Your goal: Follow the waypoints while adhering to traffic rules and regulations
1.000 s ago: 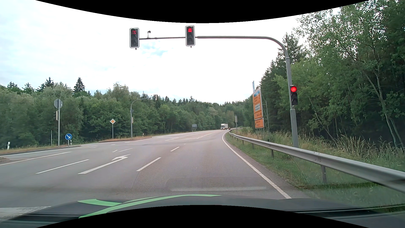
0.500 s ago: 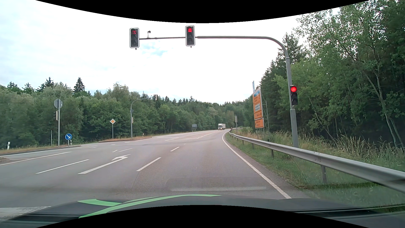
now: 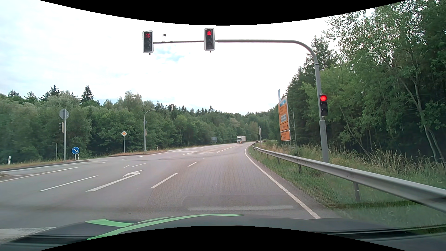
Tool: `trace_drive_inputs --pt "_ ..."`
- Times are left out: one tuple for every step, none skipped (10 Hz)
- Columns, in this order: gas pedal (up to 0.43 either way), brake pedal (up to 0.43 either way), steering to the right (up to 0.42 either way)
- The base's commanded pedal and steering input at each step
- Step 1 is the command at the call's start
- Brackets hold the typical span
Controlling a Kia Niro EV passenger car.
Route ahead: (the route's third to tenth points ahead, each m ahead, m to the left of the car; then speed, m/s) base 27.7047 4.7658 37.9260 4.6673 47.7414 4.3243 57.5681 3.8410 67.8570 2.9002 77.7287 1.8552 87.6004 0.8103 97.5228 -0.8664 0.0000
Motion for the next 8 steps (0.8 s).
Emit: trace_drive_inputs --pt "0.000 0.280 0.003" --pt "0.000 0.280 0.003" --pt "0.000 0.280 0.003" --pt "0.000 0.280 0.003" --pt "0.000 0.280 0.003" --pt "0.000 0.280 0.003" --pt "0.000 0.280 0.003" --pt "0.000 0.287 0.003"
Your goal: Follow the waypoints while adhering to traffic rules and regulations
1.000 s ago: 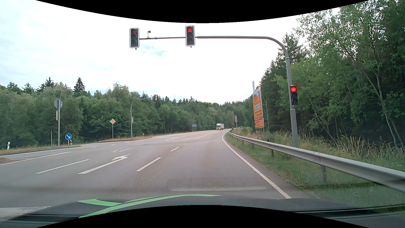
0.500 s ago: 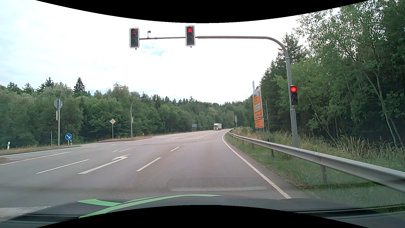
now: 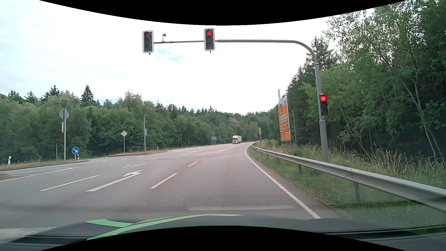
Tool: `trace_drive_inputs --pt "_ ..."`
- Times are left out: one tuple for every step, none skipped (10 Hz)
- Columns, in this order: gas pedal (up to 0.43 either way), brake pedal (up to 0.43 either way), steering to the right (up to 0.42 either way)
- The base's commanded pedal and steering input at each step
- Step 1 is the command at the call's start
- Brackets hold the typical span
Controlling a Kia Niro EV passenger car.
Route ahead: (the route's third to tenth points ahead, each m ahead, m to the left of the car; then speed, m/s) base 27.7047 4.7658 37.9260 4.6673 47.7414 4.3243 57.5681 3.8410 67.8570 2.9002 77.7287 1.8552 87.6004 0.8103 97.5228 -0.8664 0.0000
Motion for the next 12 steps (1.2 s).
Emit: trace_drive_inputs --pt "0.000 0.287 0.003" --pt "0.000 0.287 0.003" --pt "0.000 0.287 0.003" --pt "0.000 0.287 0.003" --pt "0.000 0.287 0.003" --pt "0.000 0.287 0.003" --pt "0.000 0.287 0.003" --pt "0.000 0.287 0.003" --pt "0.000 0.287 0.003" --pt "0.000 0.280 0.003" --pt "0.000 0.287 0.003" --pt "0.000 0.287 0.003"
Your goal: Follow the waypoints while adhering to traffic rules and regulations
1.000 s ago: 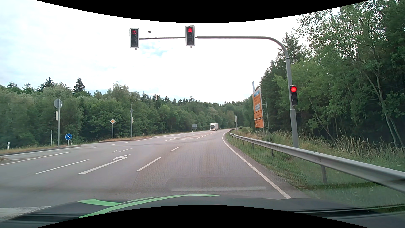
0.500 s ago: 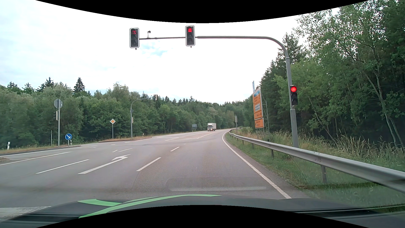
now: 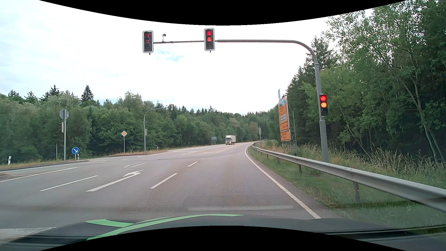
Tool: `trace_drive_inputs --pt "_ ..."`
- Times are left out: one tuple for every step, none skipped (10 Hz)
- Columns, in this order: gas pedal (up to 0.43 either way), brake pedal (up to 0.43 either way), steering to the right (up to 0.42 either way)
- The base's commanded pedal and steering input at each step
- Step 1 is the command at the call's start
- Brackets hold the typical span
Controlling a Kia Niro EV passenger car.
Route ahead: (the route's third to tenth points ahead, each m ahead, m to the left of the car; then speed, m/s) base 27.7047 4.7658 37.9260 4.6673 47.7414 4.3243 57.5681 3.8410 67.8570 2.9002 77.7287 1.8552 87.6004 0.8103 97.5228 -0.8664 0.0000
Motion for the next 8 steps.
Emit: trace_drive_inputs --pt "0.000 0.287 0.003" --pt "0.000 0.287 0.003" --pt "0.000 0.280 0.003" --pt "0.000 0.280 0.003" --pt "0.000 0.287 0.003" --pt "0.000 0.287 0.003" --pt "0.000 0.287 0.003" --pt "0.000 0.287 0.003"
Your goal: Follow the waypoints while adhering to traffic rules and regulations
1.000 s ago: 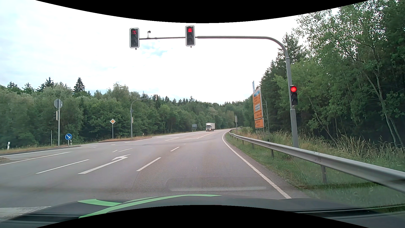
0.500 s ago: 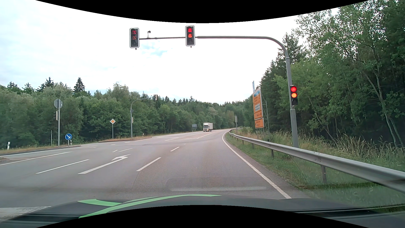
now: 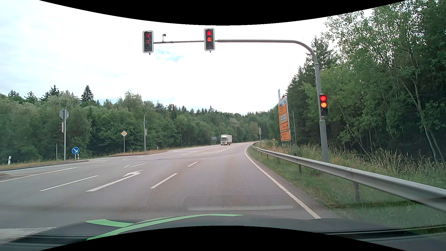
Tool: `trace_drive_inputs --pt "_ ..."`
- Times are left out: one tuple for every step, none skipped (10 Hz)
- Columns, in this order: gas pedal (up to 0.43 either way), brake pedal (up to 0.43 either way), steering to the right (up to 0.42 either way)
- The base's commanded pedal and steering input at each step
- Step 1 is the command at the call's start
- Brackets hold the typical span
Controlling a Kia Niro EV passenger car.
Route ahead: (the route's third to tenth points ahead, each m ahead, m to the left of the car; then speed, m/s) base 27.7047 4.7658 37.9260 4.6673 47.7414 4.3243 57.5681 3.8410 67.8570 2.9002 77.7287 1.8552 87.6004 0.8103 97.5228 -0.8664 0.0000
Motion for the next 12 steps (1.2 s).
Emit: trace_drive_inputs --pt "0.000 0.287 0.003" --pt "0.000 0.287 0.003" --pt "0.000 0.287 0.003" --pt "0.000 0.287 0.003" --pt "0.000 0.287 0.003" --pt "0.000 0.287 0.003" --pt "0.000 0.287 0.003" --pt "0.000 0.280 0.003" --pt "0.000 0.280 0.003" --pt "0.000 0.262 0.003" --pt "0.000 0.256 0.003" --pt "0.000 0.232 0.003"
